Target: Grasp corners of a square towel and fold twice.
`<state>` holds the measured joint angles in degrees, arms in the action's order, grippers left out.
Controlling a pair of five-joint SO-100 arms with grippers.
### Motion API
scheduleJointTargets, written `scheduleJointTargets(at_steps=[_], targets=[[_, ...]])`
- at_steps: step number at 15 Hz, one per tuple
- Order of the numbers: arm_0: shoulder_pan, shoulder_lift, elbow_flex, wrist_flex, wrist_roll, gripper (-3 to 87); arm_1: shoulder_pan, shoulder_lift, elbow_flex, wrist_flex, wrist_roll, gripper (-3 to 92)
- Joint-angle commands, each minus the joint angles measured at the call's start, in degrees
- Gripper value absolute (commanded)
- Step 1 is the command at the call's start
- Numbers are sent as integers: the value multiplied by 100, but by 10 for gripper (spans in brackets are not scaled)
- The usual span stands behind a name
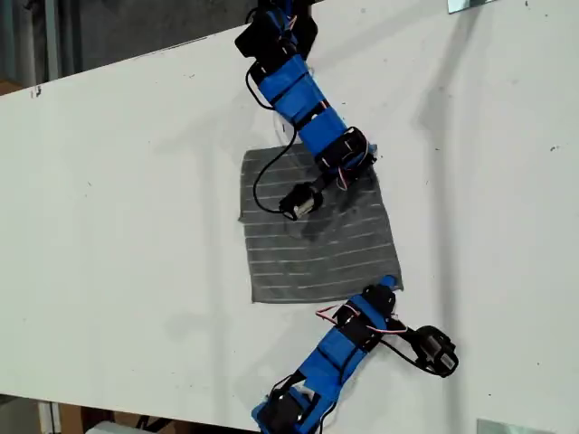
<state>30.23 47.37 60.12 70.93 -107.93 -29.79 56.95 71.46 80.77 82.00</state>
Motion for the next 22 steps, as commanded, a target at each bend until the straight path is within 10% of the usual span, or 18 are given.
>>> scheduleJointTargets(at_steps=[1, 3, 8, 12, 16, 22], targets=[[-114, -35, -272, -527, 141, 186, -114, 114, -202, 53, 97, -2], [-132, -88, -299, -589, 167, -1, -123, 88, -185, 18, 132, -2], [-97, -105, -466, -396, 211, -1, -132, 105, -158, 53, 229, -2], [-53, 360, -1099, 844, 360, -1, -167, 677, -422, 378, 237, -2], [-35, 1213, -1046, -141, 2241, -1, -246, 1195, -747, 413, -149, -2], [-158, 2399, -738, 360, 2663, -1, -193, 1898, -1116, 334, -747, -2]])
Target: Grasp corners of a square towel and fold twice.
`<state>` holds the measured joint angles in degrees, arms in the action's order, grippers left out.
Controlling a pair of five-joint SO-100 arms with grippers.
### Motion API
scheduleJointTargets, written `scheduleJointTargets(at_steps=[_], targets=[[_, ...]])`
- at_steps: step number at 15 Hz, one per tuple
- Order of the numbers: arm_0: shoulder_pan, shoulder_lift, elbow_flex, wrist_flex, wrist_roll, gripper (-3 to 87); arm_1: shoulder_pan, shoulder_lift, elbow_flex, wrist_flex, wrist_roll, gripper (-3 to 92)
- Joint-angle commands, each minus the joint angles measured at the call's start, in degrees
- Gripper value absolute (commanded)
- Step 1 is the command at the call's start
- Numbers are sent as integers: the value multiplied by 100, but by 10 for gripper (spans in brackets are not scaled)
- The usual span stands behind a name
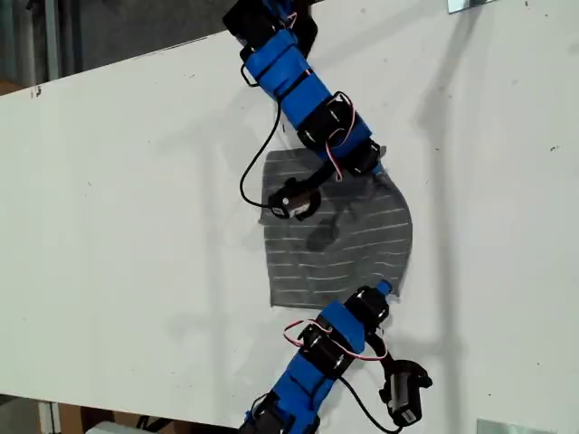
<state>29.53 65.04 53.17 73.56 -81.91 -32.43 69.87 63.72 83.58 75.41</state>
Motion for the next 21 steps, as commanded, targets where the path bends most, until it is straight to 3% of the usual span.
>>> scheduleJointTargets(at_steps=[1, 6, 9, 12, 21], targets=[[-88, 861, 0, 211, 62, -1, 114, 747, -299, 343, 88, -2], [-193, 1951, 510, 264, 193, -1, 158, 1433, -114, 659, 202, -2], [-861, 2505, 1441, 721, -290, -1, 694, 1907, 466, 888, 264, -2], [-1661, 3823, 3472, -26, -334, -1, 1644, 1942, 756, 1239, 26, -2], [-3463, 5563, 6495, -905, -211, -1, 4096, 1916, 2522, 44, -1160, -2]])
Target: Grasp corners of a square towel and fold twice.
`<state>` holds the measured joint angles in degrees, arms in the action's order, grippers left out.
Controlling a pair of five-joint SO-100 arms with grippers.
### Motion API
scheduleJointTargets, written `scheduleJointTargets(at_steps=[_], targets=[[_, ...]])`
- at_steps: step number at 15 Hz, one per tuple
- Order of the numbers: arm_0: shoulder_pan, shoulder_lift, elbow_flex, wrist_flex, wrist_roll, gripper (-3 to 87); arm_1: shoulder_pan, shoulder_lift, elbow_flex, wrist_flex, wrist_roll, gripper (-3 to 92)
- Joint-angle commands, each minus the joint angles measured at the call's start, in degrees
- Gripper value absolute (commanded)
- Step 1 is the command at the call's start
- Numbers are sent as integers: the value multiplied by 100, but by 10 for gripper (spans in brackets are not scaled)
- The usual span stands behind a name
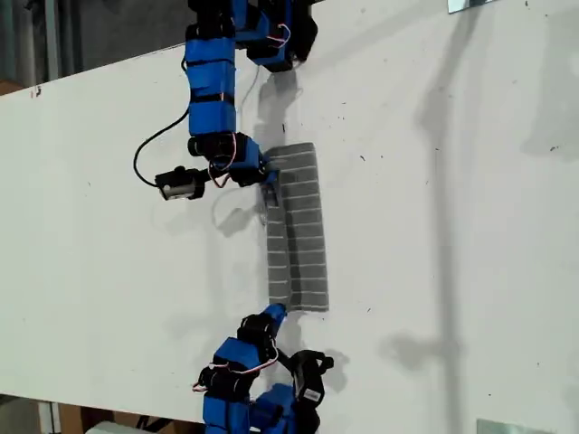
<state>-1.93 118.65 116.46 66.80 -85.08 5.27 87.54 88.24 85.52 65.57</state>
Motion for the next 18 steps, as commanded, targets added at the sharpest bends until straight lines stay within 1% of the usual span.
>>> scheduleJointTargets(at_steps=[1, 2, 4, 6, 9, 14, 16, 18], targets=[[-615, 167, 536, -501, 220, -1, 519, -158, 105, -185, -255, -2], [-729, 158, 800, -712, 255, -1, 598, -457, 70, -185, -308, -2], [-466, 211, 712, -650, 141, -1, 396, -536, 44, -97, -272, -2], [-237, 176, 545, -554, 70, -1, 158, -334, -9, 255, -185, -2], [176, 35, 510, -694, -132, -1, -325, -185, 158, 571, 79, -2], [519, -861, 325, -949, -352, -1, -1116, -483, 185, 694, 457, -2], [773, -1397, 193, -1028, -615, -1, -1327, -624, 185, 694, 686, -2], [993, -1415, 246, -1239, -756, -1, -1564, -765, 105, 571, 844, -2]])
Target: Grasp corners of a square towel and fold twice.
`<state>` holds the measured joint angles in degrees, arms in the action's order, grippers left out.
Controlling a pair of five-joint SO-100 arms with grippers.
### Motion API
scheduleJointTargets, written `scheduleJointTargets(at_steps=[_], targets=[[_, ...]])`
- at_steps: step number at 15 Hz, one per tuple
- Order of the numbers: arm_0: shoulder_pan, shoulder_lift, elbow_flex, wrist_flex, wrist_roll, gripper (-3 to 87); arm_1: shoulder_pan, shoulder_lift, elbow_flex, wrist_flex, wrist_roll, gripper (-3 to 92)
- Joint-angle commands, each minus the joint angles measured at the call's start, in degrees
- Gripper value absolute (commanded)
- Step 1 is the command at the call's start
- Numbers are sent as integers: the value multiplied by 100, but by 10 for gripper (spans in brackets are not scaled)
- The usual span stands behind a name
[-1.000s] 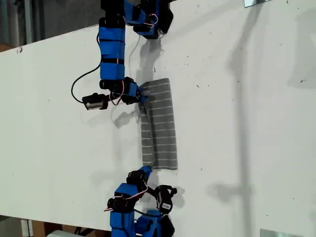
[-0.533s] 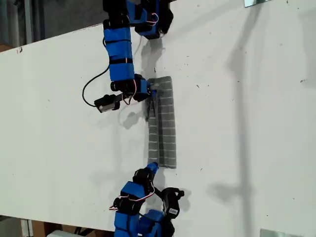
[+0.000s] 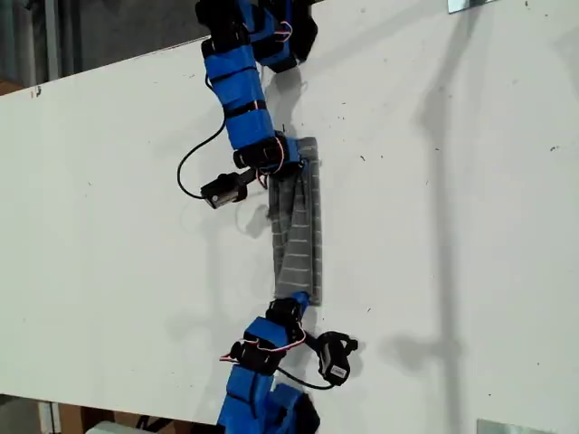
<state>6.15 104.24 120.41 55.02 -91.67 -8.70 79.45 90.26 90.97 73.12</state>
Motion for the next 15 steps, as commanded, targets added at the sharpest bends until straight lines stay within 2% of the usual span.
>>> scheduleJointTargets(at_steps=[1, 2, 3, 4, 5, 6, 7, 9, 12, 15], targets=[[246, 62, -158, -62, -123, -1, -281, -79, -123, -44, 158, -2], [255, 62, -167, -62, -132, -1, -343, -237, -149, -123, 193, -2], [237, 62, -158, -62, -105, -1, -360, -387, -149, -149, 229, 38], [229, 62, -185, -9, -62, -1, -404, -492, -264, -79, 237, 196], [255, 44, -299, 149, -35, 59, -431, -501, -422, 79, 264, 258], [272, 123, -343, 272, -44, 173, -439, -404, -580, 316, 281, 284], [272, 264, -299, 316, -79, 205, -360, -211, -633, 545, 290, 319], [220, 589, -141, 404, -123, 291, -26, 316, -325, 703, 176, 343], [167, 1125, 149, 633, -237, 305, 492, 923, 606, 378, -53, 345], [149, 1661, 642, 580, -334, 304, 826, 1248, 1898, -536, -123, 345]])
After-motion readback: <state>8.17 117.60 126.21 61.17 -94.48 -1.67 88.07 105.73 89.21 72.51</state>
